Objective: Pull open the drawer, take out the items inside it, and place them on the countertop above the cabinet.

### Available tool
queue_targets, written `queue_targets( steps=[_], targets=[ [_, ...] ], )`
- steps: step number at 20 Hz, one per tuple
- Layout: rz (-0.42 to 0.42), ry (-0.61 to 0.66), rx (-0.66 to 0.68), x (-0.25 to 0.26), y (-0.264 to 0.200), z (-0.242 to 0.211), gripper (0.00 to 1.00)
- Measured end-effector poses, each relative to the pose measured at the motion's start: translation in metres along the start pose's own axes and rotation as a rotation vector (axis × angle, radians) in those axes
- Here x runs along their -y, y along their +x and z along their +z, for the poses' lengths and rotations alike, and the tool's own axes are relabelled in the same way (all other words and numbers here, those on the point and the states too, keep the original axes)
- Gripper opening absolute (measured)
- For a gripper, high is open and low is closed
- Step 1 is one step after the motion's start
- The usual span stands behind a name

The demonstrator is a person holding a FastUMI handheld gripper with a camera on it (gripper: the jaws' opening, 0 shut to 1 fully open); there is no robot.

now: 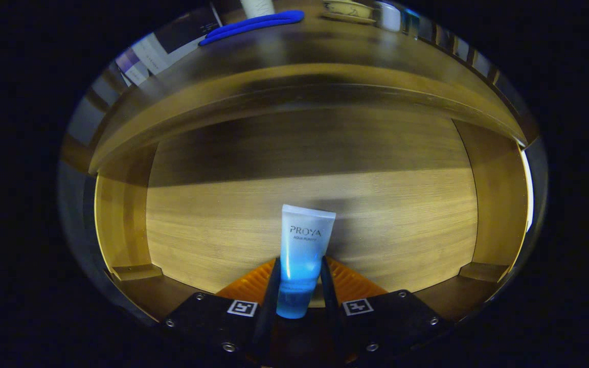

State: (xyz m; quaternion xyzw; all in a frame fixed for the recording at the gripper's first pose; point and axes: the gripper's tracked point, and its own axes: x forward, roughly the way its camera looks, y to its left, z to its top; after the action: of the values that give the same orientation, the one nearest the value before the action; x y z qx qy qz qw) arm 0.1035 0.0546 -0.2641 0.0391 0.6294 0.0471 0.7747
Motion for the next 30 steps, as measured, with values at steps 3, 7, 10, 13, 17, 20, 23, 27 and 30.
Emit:
queue_targets(
  steps=[3,7,10,13,17,20,23,27,30],
  targets=[
    [0.025,0.021,0.03,0.0,-0.005,0.001,0.42],
    [0.032,0.012,0.072,0.001,-0.011,0.001,0.39],
    [0.051,0.035,0.132,0.0,-0.021,0.01,0.35],
    [0.074,0.112,0.183,0.0,-0.022,0.028,0.06],
    [0.092,0.177,0.1,-0.001,-0.014,0.018,0.17],
    [0.081,0.177,0.093,-0.005,-0.008,0.021,0.48],
    [0.049,0.174,0.058,-0.008,0.004,0.023,0.77],
    [-0.005,0.123,-0.002,-0.007,0.017,0.012,0.68],
    [0.068,0.083,-0.015,-0.012,0.013,0.01,0.4]
  ],
)
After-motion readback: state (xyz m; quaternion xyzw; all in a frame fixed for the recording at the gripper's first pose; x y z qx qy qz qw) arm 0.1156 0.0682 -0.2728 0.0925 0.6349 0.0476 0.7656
